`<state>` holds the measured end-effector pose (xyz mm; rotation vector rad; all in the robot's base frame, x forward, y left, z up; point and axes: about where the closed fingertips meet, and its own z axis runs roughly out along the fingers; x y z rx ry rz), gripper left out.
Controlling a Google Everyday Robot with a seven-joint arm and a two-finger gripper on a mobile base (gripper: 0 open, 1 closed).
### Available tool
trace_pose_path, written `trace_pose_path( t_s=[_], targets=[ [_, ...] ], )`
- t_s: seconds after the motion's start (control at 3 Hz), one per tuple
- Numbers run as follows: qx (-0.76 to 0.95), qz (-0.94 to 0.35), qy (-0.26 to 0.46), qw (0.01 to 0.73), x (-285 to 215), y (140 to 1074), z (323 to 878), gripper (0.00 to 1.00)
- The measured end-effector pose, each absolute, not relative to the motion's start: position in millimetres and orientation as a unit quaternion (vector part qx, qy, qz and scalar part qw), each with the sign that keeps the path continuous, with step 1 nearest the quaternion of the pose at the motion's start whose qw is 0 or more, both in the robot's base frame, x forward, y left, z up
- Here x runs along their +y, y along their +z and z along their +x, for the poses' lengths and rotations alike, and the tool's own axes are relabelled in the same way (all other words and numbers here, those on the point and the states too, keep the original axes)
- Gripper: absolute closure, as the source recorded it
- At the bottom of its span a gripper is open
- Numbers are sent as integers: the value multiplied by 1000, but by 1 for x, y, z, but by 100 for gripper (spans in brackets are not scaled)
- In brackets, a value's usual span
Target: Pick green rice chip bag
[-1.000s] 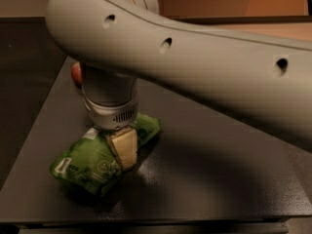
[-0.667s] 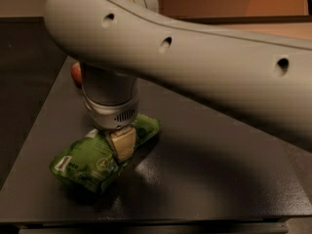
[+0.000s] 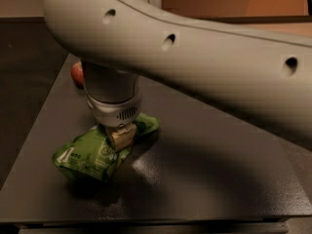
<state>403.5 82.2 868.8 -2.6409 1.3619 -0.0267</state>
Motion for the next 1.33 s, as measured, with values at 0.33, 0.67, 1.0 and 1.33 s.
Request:
trace_pose_path(
  t_s=[0.33,0.67,1.0,1.33],
  targets=[
    [470,-876,-16,104,77,890,409,100],
    [492,-859,-27,139,66,931,420,100],
    [512,-841,-36,175,55,969,435,100],
    [526,-826,-43,200,44,1001,449,100]
  ],
)
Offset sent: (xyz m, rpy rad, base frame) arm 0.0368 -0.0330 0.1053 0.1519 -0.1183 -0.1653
